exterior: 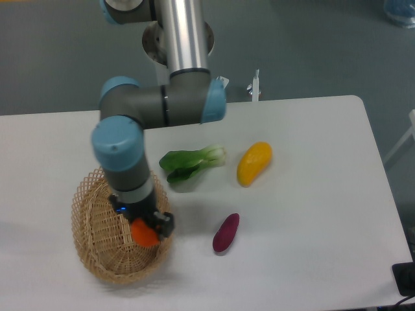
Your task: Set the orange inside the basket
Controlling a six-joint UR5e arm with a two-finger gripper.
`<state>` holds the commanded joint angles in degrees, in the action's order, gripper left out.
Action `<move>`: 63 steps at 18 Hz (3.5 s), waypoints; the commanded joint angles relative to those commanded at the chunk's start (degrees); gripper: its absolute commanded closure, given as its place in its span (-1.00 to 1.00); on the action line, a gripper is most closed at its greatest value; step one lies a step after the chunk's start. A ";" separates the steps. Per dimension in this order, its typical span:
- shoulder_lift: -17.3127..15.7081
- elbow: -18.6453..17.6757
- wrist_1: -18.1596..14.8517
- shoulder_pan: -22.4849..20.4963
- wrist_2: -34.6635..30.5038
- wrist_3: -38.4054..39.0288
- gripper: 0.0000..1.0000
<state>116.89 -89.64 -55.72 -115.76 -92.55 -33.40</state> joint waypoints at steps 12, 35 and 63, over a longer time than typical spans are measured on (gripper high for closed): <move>1.14 -6.07 6.33 3.78 -2.64 -0.26 -0.41; -2.46 -0.18 5.19 -13.78 -1.85 -6.83 -1.00; -5.62 -8.09 1.94 -31.10 4.83 -38.13 -1.00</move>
<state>111.27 -97.73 -53.79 -146.86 -87.71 -71.53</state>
